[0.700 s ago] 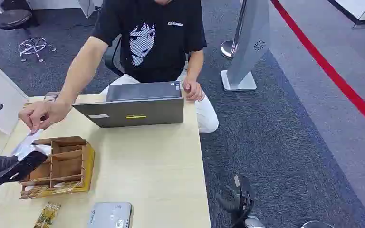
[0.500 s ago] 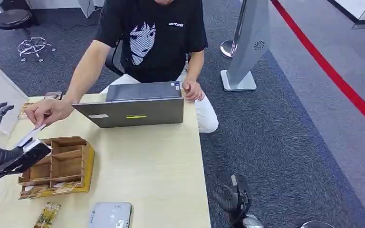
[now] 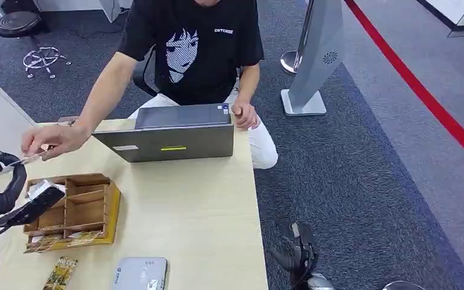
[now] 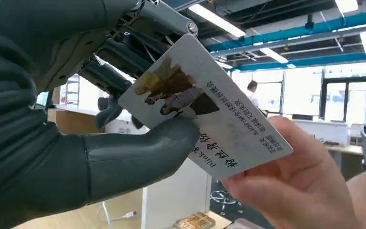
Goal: Pass the card to the sensor for recognition and then transmit it.
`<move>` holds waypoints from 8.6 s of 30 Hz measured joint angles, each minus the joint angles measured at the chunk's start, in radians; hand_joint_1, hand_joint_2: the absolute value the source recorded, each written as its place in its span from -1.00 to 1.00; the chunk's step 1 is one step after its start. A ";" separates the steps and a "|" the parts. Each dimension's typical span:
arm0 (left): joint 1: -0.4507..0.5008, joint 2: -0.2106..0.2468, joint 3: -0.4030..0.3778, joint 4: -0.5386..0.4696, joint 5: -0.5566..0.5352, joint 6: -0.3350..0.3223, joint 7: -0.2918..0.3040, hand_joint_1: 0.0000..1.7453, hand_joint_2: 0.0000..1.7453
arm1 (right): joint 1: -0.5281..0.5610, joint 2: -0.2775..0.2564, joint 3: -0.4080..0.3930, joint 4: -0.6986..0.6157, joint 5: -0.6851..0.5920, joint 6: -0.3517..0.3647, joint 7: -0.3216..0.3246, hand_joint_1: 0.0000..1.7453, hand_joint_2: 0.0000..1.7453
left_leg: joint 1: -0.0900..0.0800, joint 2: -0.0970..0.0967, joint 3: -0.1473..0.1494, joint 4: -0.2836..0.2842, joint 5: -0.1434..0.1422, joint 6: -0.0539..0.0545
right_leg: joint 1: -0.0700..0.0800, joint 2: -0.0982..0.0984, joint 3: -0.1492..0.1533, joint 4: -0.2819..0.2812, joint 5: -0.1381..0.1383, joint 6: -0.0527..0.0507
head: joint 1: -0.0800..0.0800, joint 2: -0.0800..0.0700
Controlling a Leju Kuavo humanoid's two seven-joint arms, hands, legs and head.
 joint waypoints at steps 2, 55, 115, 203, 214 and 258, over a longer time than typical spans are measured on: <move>0.024 -0.007 0.006 -0.024 0.002 0.023 -0.013 1.00 1.00 | 0.001 0.001 -0.002 0.001 0.003 0.001 -0.001 -1.00 1.00 | 0.000 0.000 0.000 0.000 0.000 0.000 | 0.000 0.000 0.000 0.000 0.000 0.000 | 0.000 0.000; 0.322 -0.192 -0.469 -0.047 0.237 -0.038 0.066 1.00 1.00 | 0.018 0.026 -0.054 -0.026 0.010 -0.044 -0.012 -1.00 1.00 | 0.000 0.000 0.000 0.000 0.000 0.000 | 0.000 -0.001 0.000 -0.001 0.000 0.000 | 0.000 0.000; 0.153 -0.089 0.110 -0.106 0.127 0.022 -0.073 1.00 1.00 | 0.018 0.038 -0.091 -0.014 0.076 0.021 0.002 -1.00 1.00 | 0.000 0.000 0.000 0.000 0.001 0.000 | 0.000 -0.001 0.000 0.000 0.000 0.000 | 0.000 0.000; 0.369 0.023 -0.116 -0.181 -0.348 0.036 0.157 -1.00 1.00 | 0.069 0.029 -0.108 -0.071 0.031 0.007 0.004 -1.00 1.00 | 0.000 -0.001 -0.001 0.000 0.001 0.000 | 0.000 -0.002 0.000 -0.001 0.000 0.000 | 0.000 0.000; 0.282 0.015 -0.189 -0.098 -0.375 -0.014 0.127 -1.00 1.00 | 0.058 0.032 -0.092 -0.056 0.045 0.018 0.002 -1.00 1.00 | 0.000 -0.001 -0.001 0.000 0.001 0.000 | 0.000 -0.002 0.000 -0.001 0.000 0.000 | 0.000 0.000; 0.330 0.011 -0.238 -0.167 -0.247 -0.035 0.140 -1.00 1.00 | 0.070 0.032 -0.092 -0.060 0.030 0.006 0.003 -1.00 1.00 | 0.000 -0.001 -0.001 0.000 0.001 0.000 | 0.000 -0.001 -0.001 0.000 0.000 0.000 | 0.000 0.000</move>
